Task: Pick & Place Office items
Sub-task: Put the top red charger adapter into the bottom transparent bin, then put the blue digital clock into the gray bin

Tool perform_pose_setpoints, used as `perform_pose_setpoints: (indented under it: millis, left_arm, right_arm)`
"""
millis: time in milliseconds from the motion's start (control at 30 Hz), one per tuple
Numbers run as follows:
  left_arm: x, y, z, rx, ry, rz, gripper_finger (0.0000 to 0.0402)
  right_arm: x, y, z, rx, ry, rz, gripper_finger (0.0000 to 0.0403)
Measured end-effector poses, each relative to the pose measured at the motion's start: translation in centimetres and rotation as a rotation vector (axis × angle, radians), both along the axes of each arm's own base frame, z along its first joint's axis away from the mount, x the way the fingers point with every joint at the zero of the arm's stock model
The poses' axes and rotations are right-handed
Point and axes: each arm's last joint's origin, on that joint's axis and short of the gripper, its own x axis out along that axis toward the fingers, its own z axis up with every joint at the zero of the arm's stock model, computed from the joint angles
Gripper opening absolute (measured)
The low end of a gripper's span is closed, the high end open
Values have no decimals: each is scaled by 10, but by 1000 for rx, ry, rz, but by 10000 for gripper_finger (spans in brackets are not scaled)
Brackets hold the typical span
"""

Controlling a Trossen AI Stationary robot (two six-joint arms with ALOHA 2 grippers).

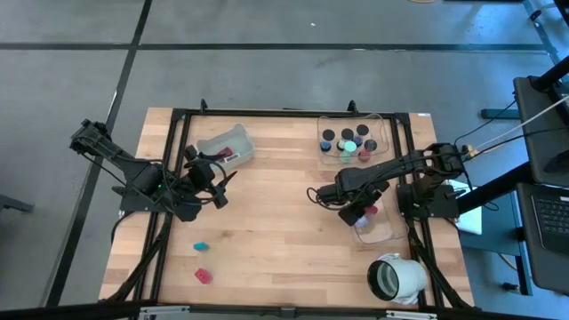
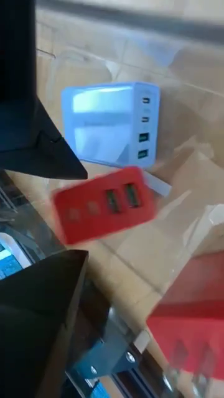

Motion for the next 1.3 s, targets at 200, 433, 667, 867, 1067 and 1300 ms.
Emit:
perform_pose_setpoints:
  millis: [200, 433, 667, 867, 1067, 1300]
  left_arm:
    - [0, 0, 0, 13, 12, -5, 265]
    - [-1, -6, -3, -201, 135, -261, 265]
    - [-3, -30, -16, -677, 330, -543, 265]
    - [-18, -53, -35, -718, 557, -532, 265]
    - [-27, -73, -56, -694, 660, -388, 265]
    - [-31, -101, -79, -653, 770, -372, 265]
  right_arm:
    - [-1, -1, 1, -18, 0, 8, 223]
    - [-5, -2, 33, -57, 72, 23, 259]
    - [17, -2, 82, -203, -204, 95, 263]
    - [34, 3, 122, -413, -444, 166, 263]
    - [44, 14, 134, -461, -592, 189, 263]
    - [46, 23, 134, -450, -629, 201, 263]
